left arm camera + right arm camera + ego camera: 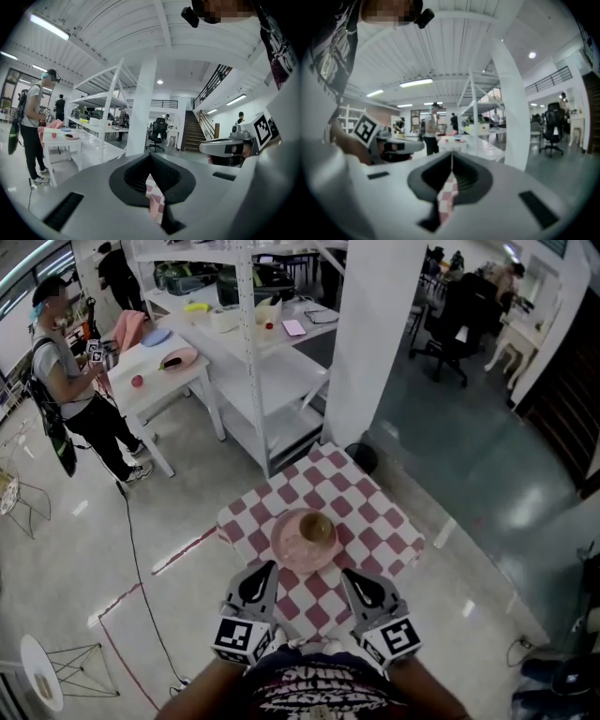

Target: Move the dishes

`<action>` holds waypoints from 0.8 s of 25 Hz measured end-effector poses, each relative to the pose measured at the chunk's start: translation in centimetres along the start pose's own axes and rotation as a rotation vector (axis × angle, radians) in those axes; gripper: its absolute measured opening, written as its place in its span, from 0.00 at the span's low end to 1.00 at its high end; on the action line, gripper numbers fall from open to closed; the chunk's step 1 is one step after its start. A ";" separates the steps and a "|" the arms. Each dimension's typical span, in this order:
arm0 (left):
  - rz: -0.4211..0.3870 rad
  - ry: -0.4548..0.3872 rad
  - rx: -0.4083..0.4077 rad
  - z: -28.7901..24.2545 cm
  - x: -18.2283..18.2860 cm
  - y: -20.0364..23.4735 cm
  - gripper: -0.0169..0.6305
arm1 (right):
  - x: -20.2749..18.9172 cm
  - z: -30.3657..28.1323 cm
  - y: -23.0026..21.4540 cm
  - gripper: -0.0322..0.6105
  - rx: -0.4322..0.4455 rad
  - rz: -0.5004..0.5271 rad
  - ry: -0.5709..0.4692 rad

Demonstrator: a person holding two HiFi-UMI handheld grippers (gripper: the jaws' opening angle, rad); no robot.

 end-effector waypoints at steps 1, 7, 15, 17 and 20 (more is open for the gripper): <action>0.019 0.002 -0.019 -0.6 -0.2 0.4 0.07 | 0.0 -0.2 0.2 0.10 -0.014 0.006 0.013; 0.025 0.046 -0.095 -2.9 -2.7 3.1 0.07 | -1.2 -0.4 0.6 0.11 -0.093 0.030 0.084; 0.050 0.116 -0.074 -6.0 -4.8 3.7 0.07 | -2.6 -0.1 -2.6 0.11 -0.167 -0.008 0.151; 0.043 0.132 -0.061 -6.9 -5.1 3.2 0.07 | -3.4 -0.6 -4.1 0.11 -0.150 -0.033 0.163; 0.045 0.157 -0.014 -7.5 -5.5 2.6 0.07 | -4.6 -1.7 -6.3 0.11 -0.097 -0.085 0.184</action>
Point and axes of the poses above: the fingertips, and each gripper's own axes: z backward along the fingers, y to its left, x out of its top, the point moved 10 cm from there along z, backward along the fingers, and after that the axes turned 11 degrees about -y, right-handed, at the moved point
